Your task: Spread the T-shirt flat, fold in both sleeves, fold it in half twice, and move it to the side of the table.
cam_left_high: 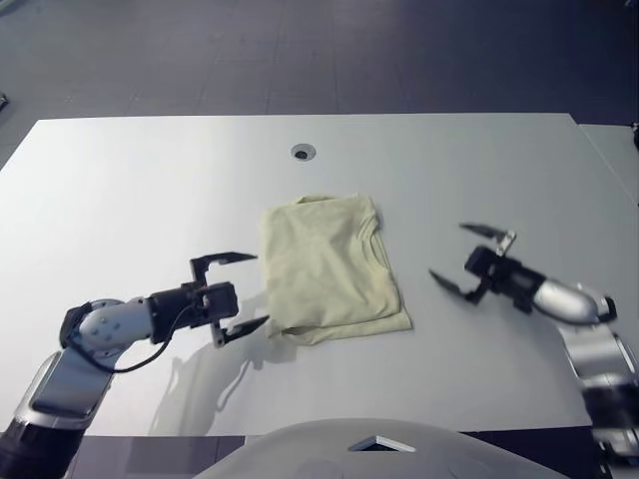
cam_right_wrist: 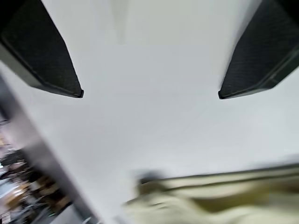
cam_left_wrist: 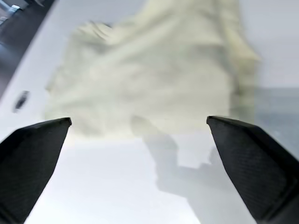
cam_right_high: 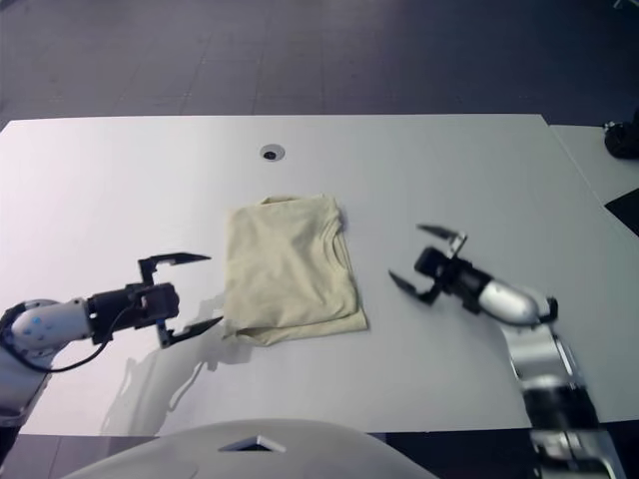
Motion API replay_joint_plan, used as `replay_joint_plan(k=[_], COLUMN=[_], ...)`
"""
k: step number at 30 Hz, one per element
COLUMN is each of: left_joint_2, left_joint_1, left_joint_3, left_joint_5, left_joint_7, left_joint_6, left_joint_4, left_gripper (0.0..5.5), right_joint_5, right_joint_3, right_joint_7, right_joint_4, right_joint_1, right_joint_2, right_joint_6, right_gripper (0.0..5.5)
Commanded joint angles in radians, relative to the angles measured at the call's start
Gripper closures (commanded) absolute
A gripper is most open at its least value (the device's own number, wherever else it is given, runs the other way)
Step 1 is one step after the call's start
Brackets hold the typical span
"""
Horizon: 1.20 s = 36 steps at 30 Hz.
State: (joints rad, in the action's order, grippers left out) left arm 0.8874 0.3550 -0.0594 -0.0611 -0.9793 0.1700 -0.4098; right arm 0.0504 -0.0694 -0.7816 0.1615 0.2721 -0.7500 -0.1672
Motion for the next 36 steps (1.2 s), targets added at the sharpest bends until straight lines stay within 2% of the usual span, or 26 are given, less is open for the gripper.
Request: replay_joint_plan(k=[1,6,15,17,20,27,36], left_joint_2=[0.103,0.024,-0.066,-0.083,-0.107,-0.104,-0.096], left_joint_1=[0.158,0.13,0.012,-0.005,-0.038,-0.05,-0.072], left_joint_3=[-0.023,0.081,0.202,0.228,0.264,0.3,0.324], left_joint_5=[0.102,0.326,0.592,0.612,0.648,0.666,0.652], left_joint_7=[-0.068,0.051,0.187,0.196,0.213,0.225,0.228], left_joint_6=[0.21,0.298,0.227,0.202,0.17,0.13,0.12], left_joint_4=[-0.083,-0.054,0.006,0.006,0.014,0.018,0.033], left_gripper=[0.11,0.11,0.11,0.46,0.88,2.13,3.81], right_joint_5=[0.054,0.142,0.294,0.324,0.376,0.445,0.467], right_joint_3=[-0.022,0.098,0.249,0.282,0.327,0.334,0.4], right_joint_7=[-0.122,-0.099,-0.057,-0.05,-0.024,0.031,0.05], right_joint_4=[0.345,0.396,0.315,0.286,0.23,0.1,0.059], right_joint_1=[0.253,0.177,-0.002,-0.032,-0.07,-0.157,-0.194], right_joint_2=[-0.136,-0.097,-0.071,-0.069,-0.068,-0.108,-0.064], right_joint_6=[-0.014,0.027,-0.033,-0.063,-0.115,-0.215,-0.253], right_gripper=[0.12,0.12,0.12,0.1,0.47,1.62,3.2])
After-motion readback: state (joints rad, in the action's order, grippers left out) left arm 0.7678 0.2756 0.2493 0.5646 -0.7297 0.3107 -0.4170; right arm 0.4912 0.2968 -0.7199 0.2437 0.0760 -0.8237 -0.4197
